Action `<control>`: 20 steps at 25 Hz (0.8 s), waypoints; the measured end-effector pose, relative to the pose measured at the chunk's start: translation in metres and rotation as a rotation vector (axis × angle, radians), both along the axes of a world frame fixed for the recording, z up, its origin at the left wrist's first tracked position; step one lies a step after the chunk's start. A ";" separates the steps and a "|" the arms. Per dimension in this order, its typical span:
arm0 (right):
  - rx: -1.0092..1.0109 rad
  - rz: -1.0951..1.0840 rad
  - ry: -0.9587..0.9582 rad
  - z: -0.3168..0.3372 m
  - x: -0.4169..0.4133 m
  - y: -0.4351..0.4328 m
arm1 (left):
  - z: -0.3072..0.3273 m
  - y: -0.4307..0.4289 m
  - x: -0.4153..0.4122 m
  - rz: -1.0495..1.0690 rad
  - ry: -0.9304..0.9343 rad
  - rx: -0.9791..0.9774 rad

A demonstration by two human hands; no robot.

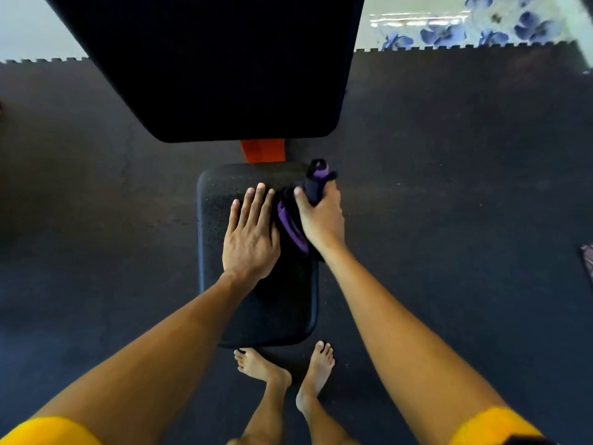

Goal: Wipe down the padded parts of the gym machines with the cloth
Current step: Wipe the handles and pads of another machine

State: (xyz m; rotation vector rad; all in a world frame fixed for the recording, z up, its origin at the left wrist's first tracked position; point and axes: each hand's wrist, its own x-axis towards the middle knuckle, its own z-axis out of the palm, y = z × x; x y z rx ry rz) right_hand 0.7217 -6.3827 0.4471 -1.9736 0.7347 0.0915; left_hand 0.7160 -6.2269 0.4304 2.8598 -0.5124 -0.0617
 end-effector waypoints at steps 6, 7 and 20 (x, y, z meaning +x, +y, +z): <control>-0.517 0.576 -0.045 0.003 -0.018 0.004 | 0.002 0.001 -0.001 -0.035 0.006 0.012; -0.558 0.643 -0.022 0.005 -0.001 -0.003 | 0.003 -0.001 -0.001 -0.029 0.003 0.011; -0.719 0.954 -0.201 0.008 0.051 -0.036 | 0.005 -0.006 -0.004 0.038 -0.011 -0.047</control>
